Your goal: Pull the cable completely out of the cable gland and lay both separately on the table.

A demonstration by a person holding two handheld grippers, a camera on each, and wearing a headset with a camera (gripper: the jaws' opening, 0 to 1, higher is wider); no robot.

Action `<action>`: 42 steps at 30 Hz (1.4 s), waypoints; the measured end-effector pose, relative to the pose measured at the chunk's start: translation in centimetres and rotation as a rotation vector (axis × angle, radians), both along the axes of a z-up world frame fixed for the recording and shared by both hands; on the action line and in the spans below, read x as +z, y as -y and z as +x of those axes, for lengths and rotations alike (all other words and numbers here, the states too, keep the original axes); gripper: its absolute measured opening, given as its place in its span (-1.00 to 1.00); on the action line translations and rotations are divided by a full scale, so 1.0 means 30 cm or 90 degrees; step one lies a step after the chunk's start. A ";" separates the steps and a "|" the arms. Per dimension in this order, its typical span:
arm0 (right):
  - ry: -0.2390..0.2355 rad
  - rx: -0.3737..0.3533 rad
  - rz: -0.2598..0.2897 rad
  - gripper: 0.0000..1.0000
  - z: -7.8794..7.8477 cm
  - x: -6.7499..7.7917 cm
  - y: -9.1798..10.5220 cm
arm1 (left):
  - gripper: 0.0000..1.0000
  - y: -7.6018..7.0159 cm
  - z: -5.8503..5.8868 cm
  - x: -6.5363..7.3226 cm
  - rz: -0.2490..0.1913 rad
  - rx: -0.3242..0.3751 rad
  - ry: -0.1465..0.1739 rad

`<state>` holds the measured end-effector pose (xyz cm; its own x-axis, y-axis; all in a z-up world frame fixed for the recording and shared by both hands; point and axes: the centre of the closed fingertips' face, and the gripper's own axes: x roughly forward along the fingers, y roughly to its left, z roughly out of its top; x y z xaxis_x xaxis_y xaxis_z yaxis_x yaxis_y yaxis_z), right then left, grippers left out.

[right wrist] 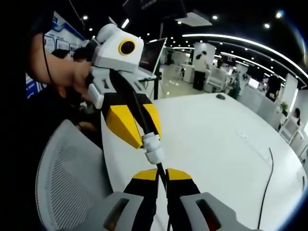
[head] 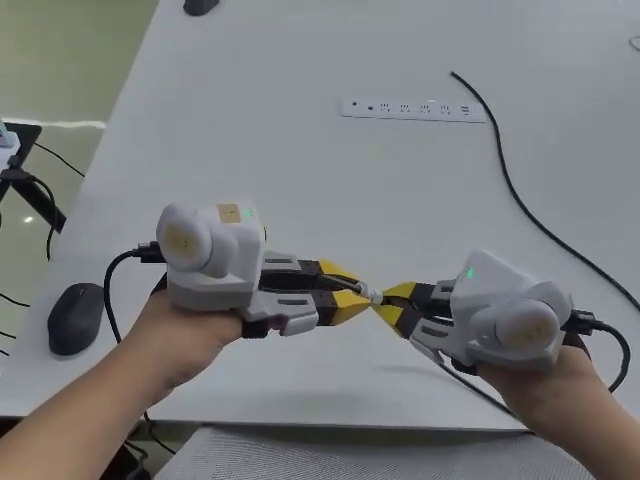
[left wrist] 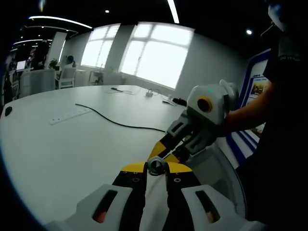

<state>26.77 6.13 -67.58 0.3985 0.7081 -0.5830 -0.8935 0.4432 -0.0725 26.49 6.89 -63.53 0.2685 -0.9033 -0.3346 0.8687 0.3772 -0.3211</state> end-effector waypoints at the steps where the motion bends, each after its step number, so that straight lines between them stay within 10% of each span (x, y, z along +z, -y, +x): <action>1: -0.002 -0.002 -0.006 -1.00 0.000 -0.007 0.003 | -0.70 0.000 0.001 0.002 -0.002 0.002 0.000; 29: -0.123 -0.115 -0.037 -1.00 0.005 -0.193 0.158 | -0.70 -0.027 0.019 0.034 -0.031 0.030 -0.005; 42: -0.122 -0.129 -0.035 -1.00 0.007 -0.194 0.174 | -0.70 -0.027 0.012 0.008 -0.021 0.024 -0.006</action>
<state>26.98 0.91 -73.41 0.4072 0.5908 -0.6965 -0.7871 0.6139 0.0605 26.84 7.69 -63.28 0.2993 -0.9033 -0.3074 0.8508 0.3985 -0.3426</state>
